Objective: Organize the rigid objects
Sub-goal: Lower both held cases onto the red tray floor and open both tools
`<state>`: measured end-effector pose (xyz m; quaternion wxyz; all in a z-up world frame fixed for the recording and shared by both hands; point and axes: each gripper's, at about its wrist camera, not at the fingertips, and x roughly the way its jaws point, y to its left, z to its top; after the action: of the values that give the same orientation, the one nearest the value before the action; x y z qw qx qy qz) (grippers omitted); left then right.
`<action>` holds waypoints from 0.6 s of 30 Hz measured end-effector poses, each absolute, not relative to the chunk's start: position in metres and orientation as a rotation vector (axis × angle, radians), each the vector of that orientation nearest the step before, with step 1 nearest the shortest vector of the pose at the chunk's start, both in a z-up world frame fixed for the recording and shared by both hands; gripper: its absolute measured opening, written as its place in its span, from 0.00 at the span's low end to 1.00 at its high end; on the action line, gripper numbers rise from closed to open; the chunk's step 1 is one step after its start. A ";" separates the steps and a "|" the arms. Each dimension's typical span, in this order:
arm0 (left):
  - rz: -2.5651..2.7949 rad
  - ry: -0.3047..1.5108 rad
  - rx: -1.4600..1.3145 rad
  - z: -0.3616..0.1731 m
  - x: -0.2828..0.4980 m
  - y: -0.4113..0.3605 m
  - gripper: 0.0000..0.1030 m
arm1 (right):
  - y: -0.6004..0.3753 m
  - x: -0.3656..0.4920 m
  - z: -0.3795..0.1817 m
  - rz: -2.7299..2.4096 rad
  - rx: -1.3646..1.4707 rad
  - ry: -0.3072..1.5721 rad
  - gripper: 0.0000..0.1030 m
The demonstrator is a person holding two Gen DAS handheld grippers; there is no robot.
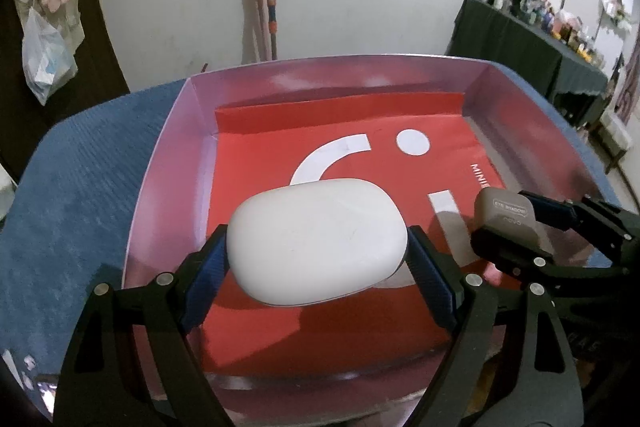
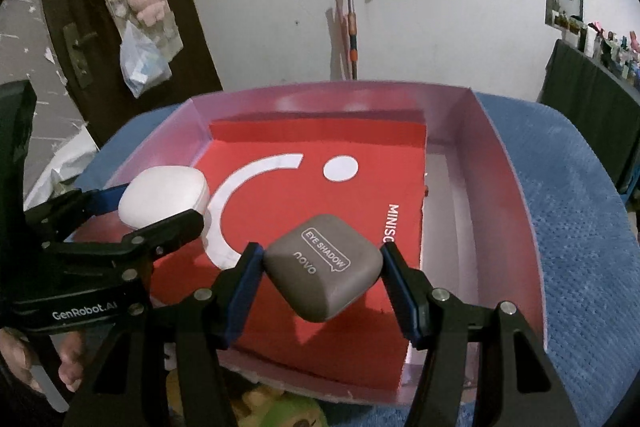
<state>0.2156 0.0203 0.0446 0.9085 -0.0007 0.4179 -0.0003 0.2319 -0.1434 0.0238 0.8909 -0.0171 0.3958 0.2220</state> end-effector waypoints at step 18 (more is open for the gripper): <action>-0.016 0.951 -0.049 0.028 0.248 0.024 0.82 | -0.148 0.272 0.014 0.385 -0.053 0.873 0.61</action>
<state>0.2475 0.0238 0.0282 0.8888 -0.0234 0.4576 -0.0075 0.2722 -0.1475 0.0145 0.8880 -0.0253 0.4202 0.1851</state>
